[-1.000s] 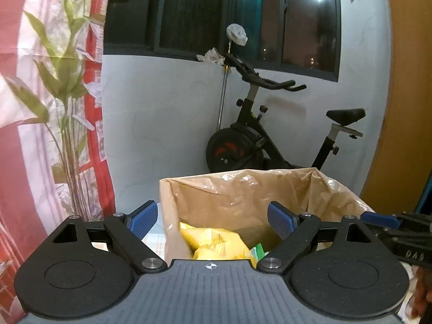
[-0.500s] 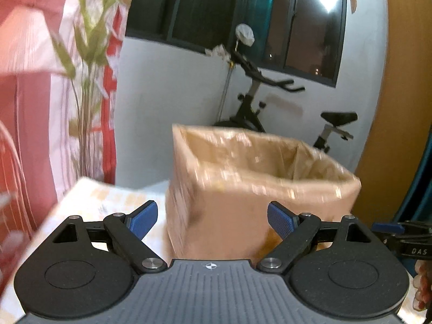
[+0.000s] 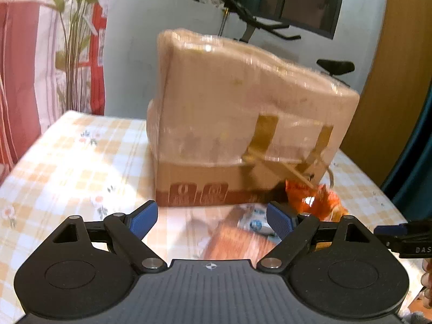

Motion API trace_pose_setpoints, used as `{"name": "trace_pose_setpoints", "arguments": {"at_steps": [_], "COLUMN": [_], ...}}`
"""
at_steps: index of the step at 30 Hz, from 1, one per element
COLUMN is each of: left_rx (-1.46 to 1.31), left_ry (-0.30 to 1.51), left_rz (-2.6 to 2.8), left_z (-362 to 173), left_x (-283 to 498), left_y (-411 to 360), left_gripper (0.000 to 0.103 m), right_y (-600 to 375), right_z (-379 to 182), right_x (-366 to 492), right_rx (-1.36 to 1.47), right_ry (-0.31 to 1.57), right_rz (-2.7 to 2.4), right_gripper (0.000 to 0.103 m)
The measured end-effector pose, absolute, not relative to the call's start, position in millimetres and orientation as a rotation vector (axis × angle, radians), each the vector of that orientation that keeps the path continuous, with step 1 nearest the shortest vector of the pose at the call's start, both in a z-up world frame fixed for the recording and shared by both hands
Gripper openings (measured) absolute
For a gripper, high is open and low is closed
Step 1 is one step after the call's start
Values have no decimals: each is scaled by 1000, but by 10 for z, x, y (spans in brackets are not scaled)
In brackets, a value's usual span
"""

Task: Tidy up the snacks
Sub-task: 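Move both grippers back from the box to the snack pile, then grasp the orange-and-white snack pack with the right gripper while the left gripper approaches the bread pack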

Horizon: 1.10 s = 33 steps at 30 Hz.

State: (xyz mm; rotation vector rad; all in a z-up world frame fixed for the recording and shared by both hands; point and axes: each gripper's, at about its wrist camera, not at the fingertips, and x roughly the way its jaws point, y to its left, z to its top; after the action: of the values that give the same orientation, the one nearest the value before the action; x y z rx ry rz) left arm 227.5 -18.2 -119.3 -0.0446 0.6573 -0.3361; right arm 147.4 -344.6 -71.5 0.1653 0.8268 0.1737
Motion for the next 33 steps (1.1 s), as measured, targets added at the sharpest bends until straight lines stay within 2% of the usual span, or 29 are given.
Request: {"name": "trace_pose_setpoints", "arguments": {"at_steps": [12, 20, 25, 33], "left_rx": [-32, -25, -20, -21], "left_ry": [688, 714, 729, 732], "left_rz": [-344, -358, -367, -371], "left_z": [-1343, -1407, -1439, -1446], "left_x": [2189, 2184, 2189, 2189], "left_y": [-249, -285, -308, -311], "left_gripper": [89, 89, 89, 89], "right_y": [-3561, -3561, -3543, -3487], "right_z": [-935, -1077, -1073, -940], "right_x": [1260, 1274, 1275, 1263], "right_rx": [283, 361, 342, 248], "right_ry": [962, 1004, 985, 909], "right_rz": [163, 172, 176, 156], "right_gripper": [51, 57, 50, 47]}}
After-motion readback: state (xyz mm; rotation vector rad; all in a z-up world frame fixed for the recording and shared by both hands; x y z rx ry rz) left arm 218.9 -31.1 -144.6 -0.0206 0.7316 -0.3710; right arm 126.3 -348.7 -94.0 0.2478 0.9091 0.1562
